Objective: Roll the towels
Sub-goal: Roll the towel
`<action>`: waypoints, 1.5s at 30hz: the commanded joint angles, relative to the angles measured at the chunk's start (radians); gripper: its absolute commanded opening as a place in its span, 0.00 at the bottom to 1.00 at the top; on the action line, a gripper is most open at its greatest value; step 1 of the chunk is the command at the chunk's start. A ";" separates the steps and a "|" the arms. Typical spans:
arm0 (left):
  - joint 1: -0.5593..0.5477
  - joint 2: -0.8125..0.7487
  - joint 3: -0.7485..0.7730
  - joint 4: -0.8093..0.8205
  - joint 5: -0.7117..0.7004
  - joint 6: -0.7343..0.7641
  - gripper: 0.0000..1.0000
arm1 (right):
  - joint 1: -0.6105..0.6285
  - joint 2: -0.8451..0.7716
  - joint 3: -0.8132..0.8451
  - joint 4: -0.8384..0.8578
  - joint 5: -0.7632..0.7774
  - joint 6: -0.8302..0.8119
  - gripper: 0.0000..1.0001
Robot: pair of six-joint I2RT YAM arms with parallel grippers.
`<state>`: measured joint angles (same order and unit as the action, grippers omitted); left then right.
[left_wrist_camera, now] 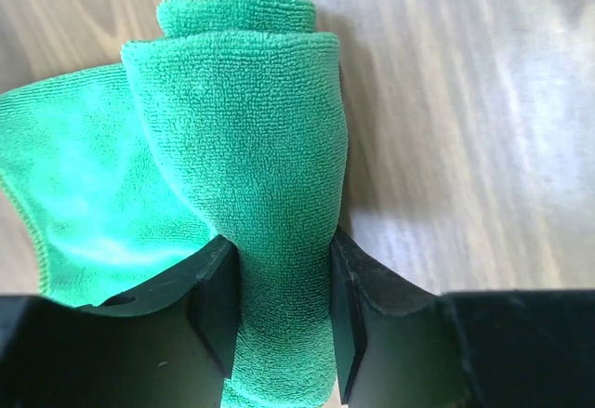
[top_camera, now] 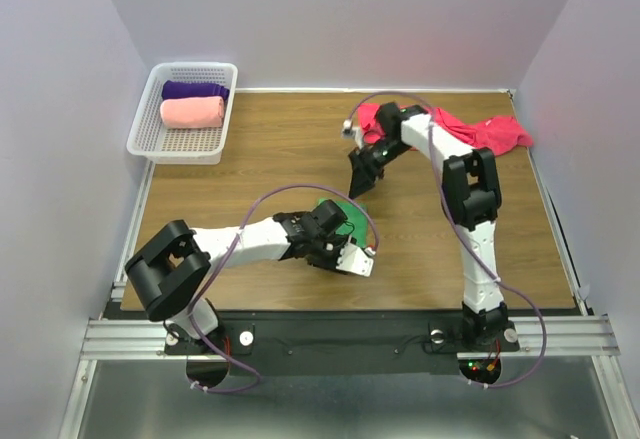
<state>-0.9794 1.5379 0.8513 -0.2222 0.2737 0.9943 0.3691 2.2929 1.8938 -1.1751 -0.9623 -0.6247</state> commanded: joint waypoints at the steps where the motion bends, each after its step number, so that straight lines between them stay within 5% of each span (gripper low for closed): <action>1: 0.036 0.062 0.066 -0.225 0.137 -0.045 0.47 | -0.145 -0.053 0.178 0.063 0.024 0.098 0.77; 5: 0.110 0.186 0.215 -0.356 0.234 -0.052 0.51 | -0.245 -0.221 0.124 0.140 0.013 0.152 0.98; 12: 0.249 0.466 0.527 -0.621 0.390 -0.004 0.53 | -0.257 -0.642 -0.264 0.299 0.137 0.142 1.00; 19: 0.369 0.726 0.783 -0.804 0.449 0.066 0.56 | -0.249 -0.886 -0.481 0.304 0.197 0.119 1.00; 22: 0.412 0.818 0.886 -0.844 0.466 0.050 0.56 | -0.150 -0.947 -0.527 0.270 0.298 0.089 1.00; 25: 0.438 0.896 0.983 -0.894 0.507 0.047 0.56 | 0.098 -1.020 -0.597 0.294 0.509 0.085 1.00; 32: 0.453 0.956 1.017 -0.893 0.507 0.029 0.56 | 0.423 -0.948 -0.774 0.478 0.853 0.033 1.00; 38: 0.455 0.959 1.016 -0.891 0.524 0.024 0.60 | 0.574 -0.914 -0.867 0.744 1.026 0.028 1.00; 45: 0.458 0.961 1.017 -0.893 0.522 0.027 0.64 | 0.602 -0.856 -1.006 0.933 1.027 -0.035 1.00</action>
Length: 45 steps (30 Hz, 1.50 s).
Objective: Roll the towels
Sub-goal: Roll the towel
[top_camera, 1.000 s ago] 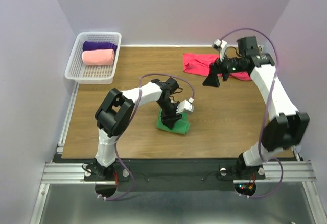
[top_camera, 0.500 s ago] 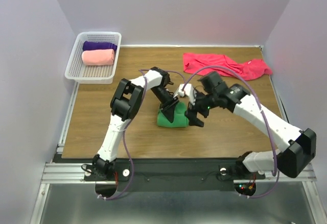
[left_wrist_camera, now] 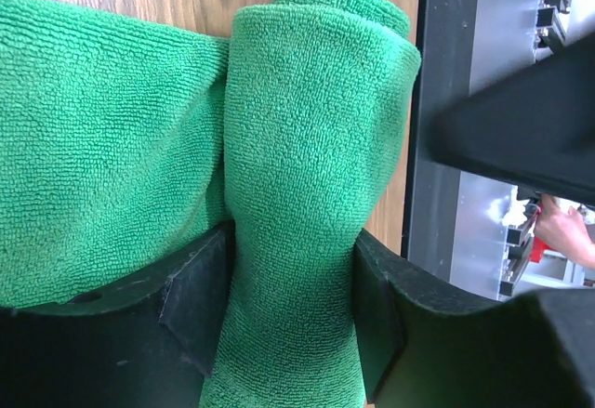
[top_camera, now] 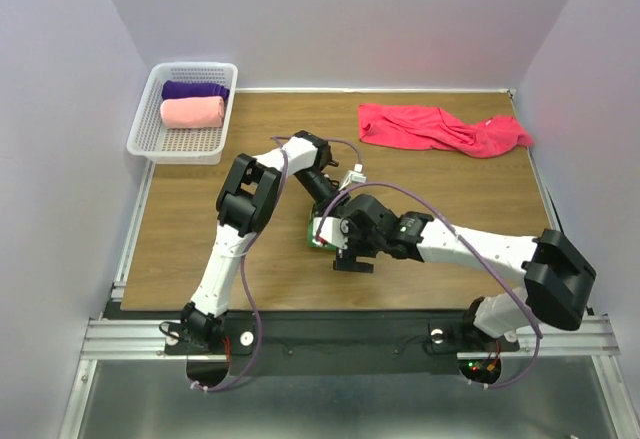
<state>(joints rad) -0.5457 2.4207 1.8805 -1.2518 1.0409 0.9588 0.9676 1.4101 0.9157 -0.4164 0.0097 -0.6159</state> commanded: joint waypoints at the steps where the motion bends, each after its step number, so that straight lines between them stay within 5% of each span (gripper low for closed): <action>1: 0.024 0.078 -0.012 0.137 -0.242 0.064 0.64 | 0.002 0.036 -0.034 0.201 0.055 -0.051 1.00; 9: 0.027 0.060 -0.044 0.147 -0.240 0.075 0.64 | 0.002 0.157 -0.089 0.320 0.062 -0.071 0.92; 14: 0.042 -0.015 -0.087 0.190 -0.243 0.040 0.68 | -0.003 0.152 -0.109 0.320 0.001 -0.044 0.48; 18: 0.090 -0.119 -0.087 0.186 -0.234 0.028 0.81 | -0.024 0.136 -0.106 0.255 -0.097 -0.041 0.27; 28: 0.358 -0.368 0.061 0.138 -0.321 0.053 0.89 | -0.087 0.188 -0.038 0.113 -0.246 -0.035 0.23; 30: 0.433 -0.420 0.033 0.201 -0.286 0.047 0.99 | -0.119 0.216 0.017 0.052 -0.309 -0.019 0.23; 37: 0.536 -0.836 -0.360 0.668 -0.277 -0.124 0.99 | -0.214 0.351 0.234 -0.171 -0.543 0.039 0.24; 45: 0.515 -1.253 -0.722 0.790 -0.297 -0.020 0.99 | -0.346 0.553 0.446 -0.409 -0.858 0.061 0.25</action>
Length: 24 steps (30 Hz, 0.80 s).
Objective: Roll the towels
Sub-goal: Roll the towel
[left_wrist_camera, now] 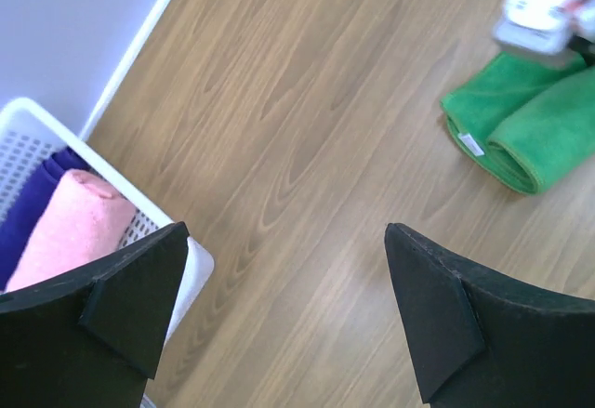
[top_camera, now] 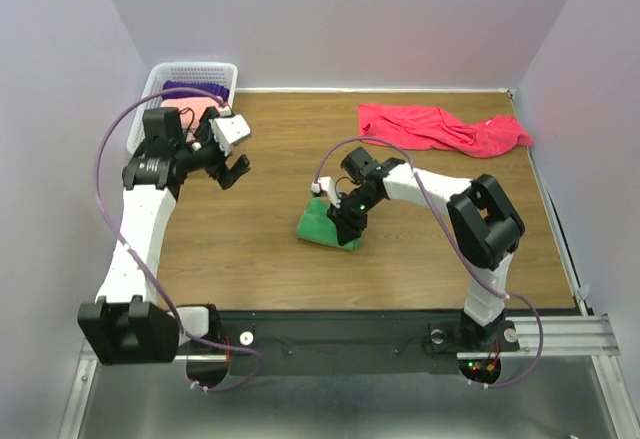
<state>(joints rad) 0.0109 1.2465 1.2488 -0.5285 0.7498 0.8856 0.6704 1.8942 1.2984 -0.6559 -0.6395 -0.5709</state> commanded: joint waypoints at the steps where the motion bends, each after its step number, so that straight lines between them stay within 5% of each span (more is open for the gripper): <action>1: -0.067 -0.131 -0.141 0.027 -0.027 0.132 0.99 | -0.066 0.091 0.081 -0.210 -0.233 0.002 0.26; 6: -0.320 -0.289 -0.391 0.030 -0.241 0.271 0.99 | -0.115 0.271 0.202 -0.402 -0.374 -0.109 0.27; 11: -0.603 -0.380 -0.595 0.228 -0.404 0.250 0.99 | -0.149 0.382 0.272 -0.496 -0.410 -0.168 0.29; 24: -0.891 -0.064 -0.605 0.558 -0.520 0.288 0.99 | -0.169 0.457 0.341 -0.580 -0.407 -0.201 0.31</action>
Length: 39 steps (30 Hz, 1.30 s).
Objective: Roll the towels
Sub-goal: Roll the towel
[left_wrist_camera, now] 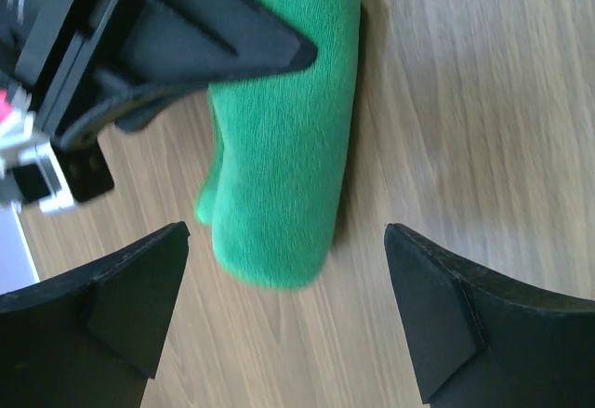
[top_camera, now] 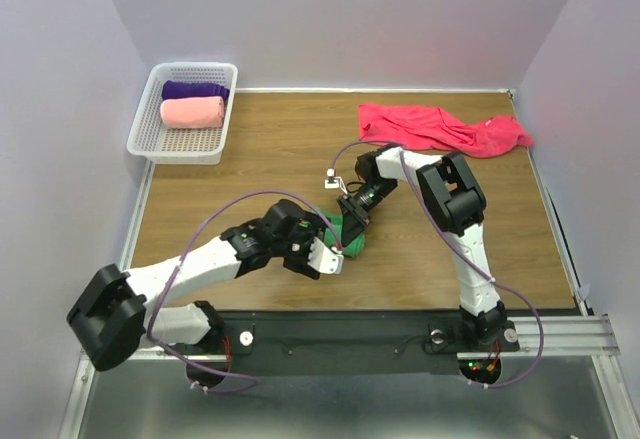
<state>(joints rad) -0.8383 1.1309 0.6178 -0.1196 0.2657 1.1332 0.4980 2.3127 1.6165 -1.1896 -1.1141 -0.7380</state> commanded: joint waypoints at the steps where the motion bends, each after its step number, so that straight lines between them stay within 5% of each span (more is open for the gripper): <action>1: -0.048 0.094 0.030 0.173 -0.042 0.045 0.99 | 0.002 0.040 0.023 -0.048 0.069 -0.035 0.32; 5: -0.056 0.199 0.062 0.198 -0.043 0.037 0.98 | 0.001 0.039 0.023 -0.050 0.082 -0.037 0.33; 16: -0.056 0.391 0.109 0.163 -0.119 -0.085 0.65 | -0.003 0.031 0.043 -0.059 0.138 -0.060 0.35; 22: -0.056 0.420 0.197 -0.081 0.027 -0.147 0.54 | -0.048 0.019 0.127 -0.038 0.149 -0.023 0.65; 31: -0.033 0.516 0.287 -0.319 0.168 -0.177 0.49 | -0.286 -0.094 0.359 -0.002 0.136 0.120 0.77; 39: 0.131 0.786 0.600 -0.590 0.355 -0.116 0.51 | -0.378 -0.524 -0.004 0.183 0.249 0.161 0.88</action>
<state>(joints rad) -0.7662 1.7676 1.1194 -0.4480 0.4992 1.0004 0.0776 2.0003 1.7309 -1.1107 -0.9291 -0.6052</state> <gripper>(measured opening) 0.512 0.827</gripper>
